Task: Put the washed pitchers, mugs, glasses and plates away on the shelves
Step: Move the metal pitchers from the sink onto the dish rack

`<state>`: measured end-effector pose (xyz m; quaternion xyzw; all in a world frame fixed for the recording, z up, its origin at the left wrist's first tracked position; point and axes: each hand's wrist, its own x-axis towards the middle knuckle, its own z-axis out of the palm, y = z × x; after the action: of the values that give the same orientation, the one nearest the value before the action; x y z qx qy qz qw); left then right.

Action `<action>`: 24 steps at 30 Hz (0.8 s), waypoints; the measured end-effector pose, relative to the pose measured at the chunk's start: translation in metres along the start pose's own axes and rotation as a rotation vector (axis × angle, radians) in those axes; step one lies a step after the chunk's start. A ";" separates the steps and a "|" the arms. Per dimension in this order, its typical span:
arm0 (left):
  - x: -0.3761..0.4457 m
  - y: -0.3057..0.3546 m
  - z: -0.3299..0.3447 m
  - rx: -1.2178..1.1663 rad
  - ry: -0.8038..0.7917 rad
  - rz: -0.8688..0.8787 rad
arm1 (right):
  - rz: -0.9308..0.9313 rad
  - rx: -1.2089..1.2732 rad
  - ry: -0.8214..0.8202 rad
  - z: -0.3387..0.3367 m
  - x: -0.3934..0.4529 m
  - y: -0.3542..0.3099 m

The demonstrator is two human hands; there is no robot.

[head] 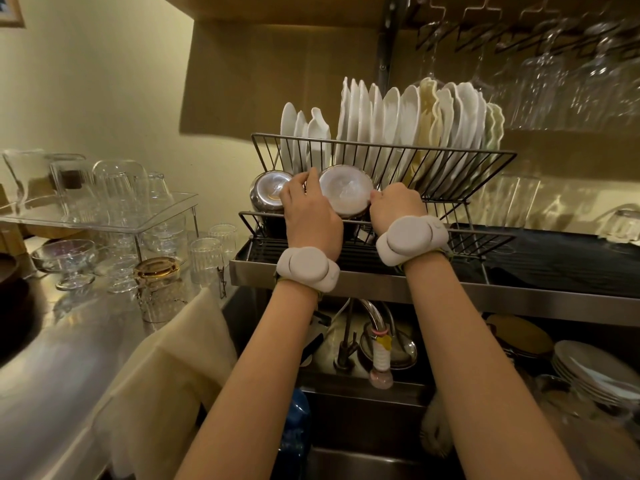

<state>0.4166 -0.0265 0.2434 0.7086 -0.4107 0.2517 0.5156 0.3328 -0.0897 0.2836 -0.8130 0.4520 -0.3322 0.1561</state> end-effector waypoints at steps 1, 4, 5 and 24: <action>-0.001 0.001 0.000 0.002 0.008 0.024 | 0.012 -0.010 0.006 0.000 0.001 0.000; -0.002 0.001 0.000 0.020 0.000 0.048 | 0.029 -0.030 0.003 0.000 0.004 0.002; -0.001 0.000 0.000 0.028 -0.007 0.036 | 0.033 -0.032 -0.008 0.001 0.005 0.003; -0.001 -0.002 0.006 0.153 -0.044 -0.006 | 0.023 -0.092 -0.027 0.004 0.004 0.003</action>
<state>0.4175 -0.0314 0.2391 0.7523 -0.3994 0.2652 0.4518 0.3350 -0.0945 0.2810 -0.8185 0.4740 -0.2981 0.1286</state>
